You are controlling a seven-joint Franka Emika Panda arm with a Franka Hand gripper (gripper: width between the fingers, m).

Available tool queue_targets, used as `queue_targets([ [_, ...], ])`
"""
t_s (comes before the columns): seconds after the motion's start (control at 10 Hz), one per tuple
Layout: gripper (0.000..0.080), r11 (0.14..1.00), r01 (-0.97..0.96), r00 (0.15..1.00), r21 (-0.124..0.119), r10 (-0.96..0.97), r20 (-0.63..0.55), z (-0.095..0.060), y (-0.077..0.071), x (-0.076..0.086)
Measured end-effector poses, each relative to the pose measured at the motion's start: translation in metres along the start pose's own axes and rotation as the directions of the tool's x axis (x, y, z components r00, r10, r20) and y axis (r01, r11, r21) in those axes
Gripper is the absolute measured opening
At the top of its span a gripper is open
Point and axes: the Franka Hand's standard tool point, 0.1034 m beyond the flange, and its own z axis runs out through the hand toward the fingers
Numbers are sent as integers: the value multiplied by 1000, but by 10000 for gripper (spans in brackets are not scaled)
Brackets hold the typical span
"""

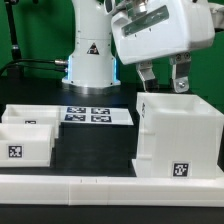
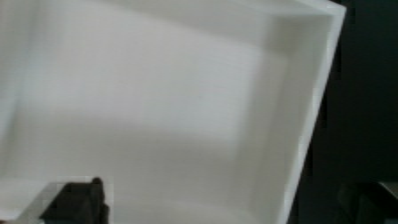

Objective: Assemble drawer

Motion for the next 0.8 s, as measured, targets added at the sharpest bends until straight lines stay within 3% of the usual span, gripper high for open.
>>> queue_targets([
  [0.1,649,976,212,977,-42,-211,19,-4,11,7],
  [0.2,649,940,337,941,-50,-336,21,-8,16,16],
  [0.3,649,897,439,899,-54,-437,33,-11,19,26],
  [0.4,649,828,557,830,-57,-555,54,-21,8,50],
  [0.5,649,740,671,741,-38,-672,1,-20,9,60],
  [0.6,649,667,743,669,-57,-742,35,-14,38,58],
  [0.8,649,600,798,602,-58,-798,32,-18,28,61],
])
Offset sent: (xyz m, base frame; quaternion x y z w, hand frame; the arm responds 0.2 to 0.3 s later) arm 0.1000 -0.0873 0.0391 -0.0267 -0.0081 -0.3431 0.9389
